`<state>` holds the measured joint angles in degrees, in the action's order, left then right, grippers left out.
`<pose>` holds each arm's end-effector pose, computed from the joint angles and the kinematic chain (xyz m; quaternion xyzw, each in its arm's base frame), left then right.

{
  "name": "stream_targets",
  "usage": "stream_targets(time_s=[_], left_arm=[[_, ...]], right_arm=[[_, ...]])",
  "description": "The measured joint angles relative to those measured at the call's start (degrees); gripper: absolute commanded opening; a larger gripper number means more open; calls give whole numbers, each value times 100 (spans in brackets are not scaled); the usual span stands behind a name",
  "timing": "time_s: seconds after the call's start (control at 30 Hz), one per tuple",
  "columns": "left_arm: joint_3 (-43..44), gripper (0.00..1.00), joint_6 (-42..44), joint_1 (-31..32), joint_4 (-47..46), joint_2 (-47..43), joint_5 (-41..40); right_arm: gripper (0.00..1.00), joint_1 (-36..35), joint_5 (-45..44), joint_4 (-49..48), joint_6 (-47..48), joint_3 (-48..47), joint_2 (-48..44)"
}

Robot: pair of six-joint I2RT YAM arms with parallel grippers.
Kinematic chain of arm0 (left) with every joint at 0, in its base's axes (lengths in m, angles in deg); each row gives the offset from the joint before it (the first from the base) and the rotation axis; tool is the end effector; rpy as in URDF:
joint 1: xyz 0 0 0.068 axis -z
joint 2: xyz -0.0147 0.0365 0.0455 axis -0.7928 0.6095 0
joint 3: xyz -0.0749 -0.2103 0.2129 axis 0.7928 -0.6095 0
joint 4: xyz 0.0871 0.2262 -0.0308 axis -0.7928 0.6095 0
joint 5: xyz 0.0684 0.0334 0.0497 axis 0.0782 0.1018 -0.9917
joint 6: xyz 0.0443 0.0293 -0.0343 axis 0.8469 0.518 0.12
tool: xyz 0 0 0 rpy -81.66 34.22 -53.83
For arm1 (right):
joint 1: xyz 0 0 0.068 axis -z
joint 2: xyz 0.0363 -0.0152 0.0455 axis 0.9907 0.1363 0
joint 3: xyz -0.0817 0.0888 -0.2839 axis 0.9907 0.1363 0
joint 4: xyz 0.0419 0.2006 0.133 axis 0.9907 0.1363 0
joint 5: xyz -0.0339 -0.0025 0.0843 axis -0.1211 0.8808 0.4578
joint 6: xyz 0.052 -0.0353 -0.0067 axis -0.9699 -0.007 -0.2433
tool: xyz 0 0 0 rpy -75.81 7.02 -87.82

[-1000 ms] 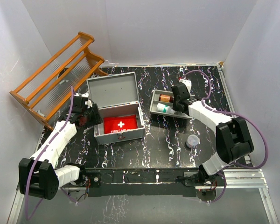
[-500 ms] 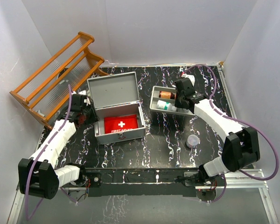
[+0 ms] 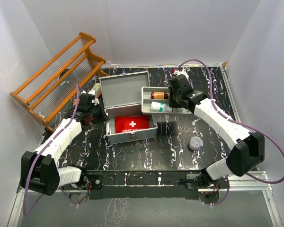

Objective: Organize the medicine kit

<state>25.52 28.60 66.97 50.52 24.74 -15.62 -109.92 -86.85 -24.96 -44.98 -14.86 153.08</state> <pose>0.2307 -0.0643 0.2857 -0.1012 0.9085 -0.1898 0.3584 0.2613 0.1254 0.3473 0.0072 0.9361 0.0528 0.3477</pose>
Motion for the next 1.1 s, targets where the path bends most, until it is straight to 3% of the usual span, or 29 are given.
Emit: stream_targets(time_s=[0.33,0.53,0.83,1.1], left_arm=[[9,36,-761,284,-195,116,363],[372,38,-938,286,376,-188,-188],[597,39,-973,286,785,-1331,-1091],[592,40,-940,286,844,-1408,-1137]], right_arm=[[0,-1209,-367,201,-227,-328,101],[0,-1613,-540,205,-328,-643,481],[0,-2131,-688,192,-476,-999,1152],[0,-2465,-743,127,-595,-1172,1635]])
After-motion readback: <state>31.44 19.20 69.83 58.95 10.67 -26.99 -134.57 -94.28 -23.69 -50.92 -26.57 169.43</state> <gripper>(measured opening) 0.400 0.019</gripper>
